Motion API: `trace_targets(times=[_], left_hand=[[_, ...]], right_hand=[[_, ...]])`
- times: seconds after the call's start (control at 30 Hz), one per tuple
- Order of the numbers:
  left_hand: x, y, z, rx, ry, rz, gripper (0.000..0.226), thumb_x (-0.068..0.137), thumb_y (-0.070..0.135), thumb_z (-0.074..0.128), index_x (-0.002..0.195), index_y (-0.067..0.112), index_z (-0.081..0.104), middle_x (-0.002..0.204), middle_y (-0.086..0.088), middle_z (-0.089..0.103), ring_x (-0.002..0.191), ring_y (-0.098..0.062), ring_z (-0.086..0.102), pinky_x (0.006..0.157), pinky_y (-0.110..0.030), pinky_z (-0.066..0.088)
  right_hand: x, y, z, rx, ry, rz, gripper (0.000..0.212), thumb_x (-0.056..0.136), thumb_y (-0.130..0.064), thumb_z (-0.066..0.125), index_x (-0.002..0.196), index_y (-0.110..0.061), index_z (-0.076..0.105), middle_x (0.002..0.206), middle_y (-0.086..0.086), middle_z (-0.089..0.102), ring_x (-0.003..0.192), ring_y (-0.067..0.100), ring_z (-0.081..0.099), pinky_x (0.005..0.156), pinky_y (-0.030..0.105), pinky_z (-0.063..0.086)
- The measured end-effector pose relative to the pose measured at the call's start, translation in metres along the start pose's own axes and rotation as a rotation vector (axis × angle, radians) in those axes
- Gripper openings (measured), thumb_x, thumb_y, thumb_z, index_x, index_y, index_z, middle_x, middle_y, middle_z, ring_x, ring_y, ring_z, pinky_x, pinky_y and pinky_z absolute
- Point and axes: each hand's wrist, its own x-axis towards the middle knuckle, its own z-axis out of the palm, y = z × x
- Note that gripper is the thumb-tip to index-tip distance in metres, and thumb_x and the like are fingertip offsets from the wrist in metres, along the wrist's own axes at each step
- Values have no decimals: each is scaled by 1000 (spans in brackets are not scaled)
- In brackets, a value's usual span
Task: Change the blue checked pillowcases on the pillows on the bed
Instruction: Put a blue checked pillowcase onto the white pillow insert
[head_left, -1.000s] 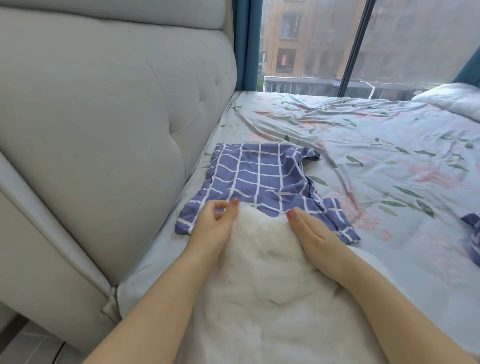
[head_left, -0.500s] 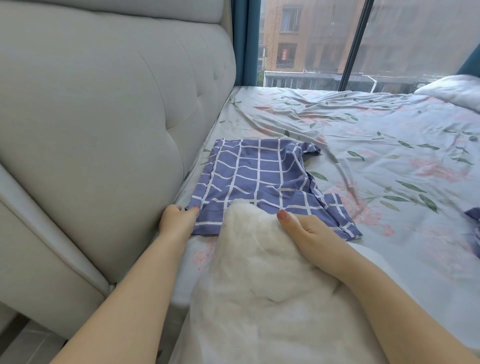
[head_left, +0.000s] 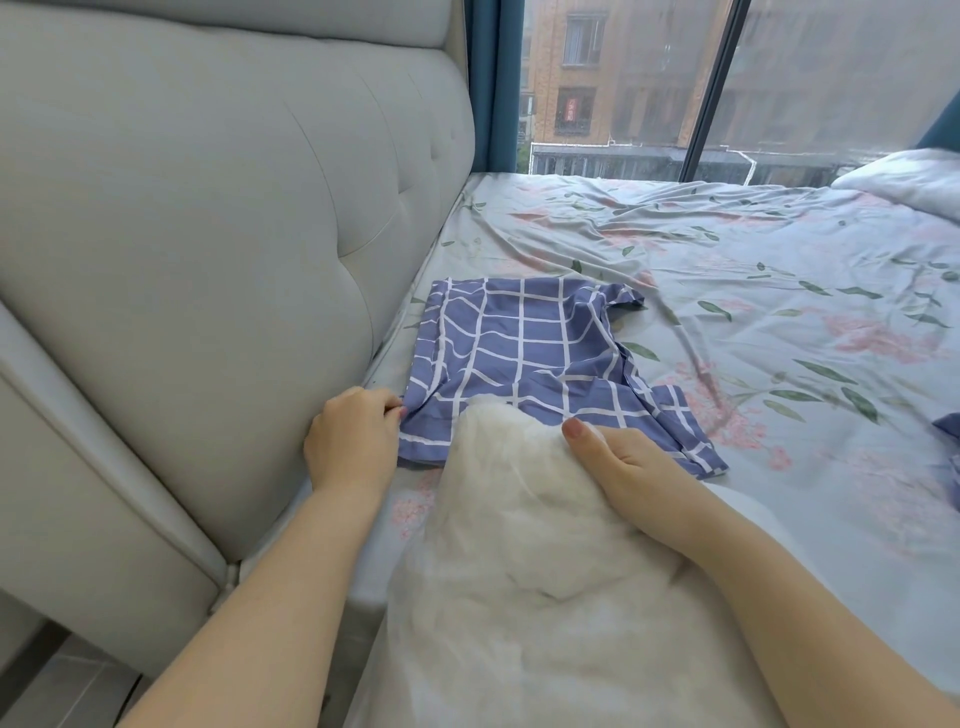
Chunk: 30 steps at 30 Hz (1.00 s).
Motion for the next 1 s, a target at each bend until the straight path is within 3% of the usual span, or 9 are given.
trace_targets(times=[0.1,0.17,0.23,0.33,0.43,0.5,0.67,0.8,1.0], left_hand=[[2,3,0,-185,20,183,7,90,15,67,85,15,73,84,0,68,91,-25,50,68,-29,35],[2,5,-3,-272,27,311,5,90,9,67,85,12,68,91,2,68,100,-19,50,73,-25,38],[1,5,-6,-327,22,385,6,94,9,60,88,12,61,98,-1,67,99,-21,54,77,-32,44],[-3,8,-12,-379,-5,339,11,101,20,50,91,17,48,77,-1,63,73,-29,54,63,-42,44],[-5,14,-17,-514,-57,228,6,102,21,47,101,25,44,61,10,63,58,-10,54,58,-31,41],[-7,19,-22,-679,-90,124,17,103,16,47,108,32,46,67,5,70,56,-8,57,58,-24,45],[-10,28,-32,-945,-175,-51,20,101,10,52,101,21,68,94,-1,73,72,-5,66,68,-19,53],[-13,30,-33,-998,-253,-48,39,80,8,79,113,22,64,105,0,73,90,-16,71,83,-29,57],[-14,38,-31,-991,-196,-80,49,62,14,92,100,28,64,103,2,71,88,-15,69,84,-41,58]], right_hand=[[-1,-2,-1,5,-5,-1,82,86,-79,30,78,1,42,65,-4,41,60,10,40,63,32,34],[-1,-2,-2,4,-2,4,76,85,-74,30,76,2,40,64,-3,39,59,11,38,62,32,32],[-1,-1,-4,6,10,6,76,83,-74,31,75,1,39,64,-3,38,58,10,38,62,32,32],[0,2,-6,6,27,10,82,82,-82,32,73,-1,40,63,-5,40,57,10,39,61,33,33],[0,2,-7,18,15,26,80,76,-81,32,74,-2,42,63,-5,42,58,10,41,62,33,34],[-2,0,-6,34,-2,37,81,76,-80,33,76,-1,44,64,-4,44,59,11,43,64,32,36],[-7,-3,-7,124,-79,114,82,80,-78,39,94,1,56,75,0,57,70,14,56,73,35,46],[-13,-9,-11,209,-121,163,51,97,-56,42,99,-15,71,96,5,75,91,21,71,92,38,52],[-19,-18,-10,255,-153,169,40,100,-48,41,100,-25,74,97,-5,76,94,11,71,86,23,53]])
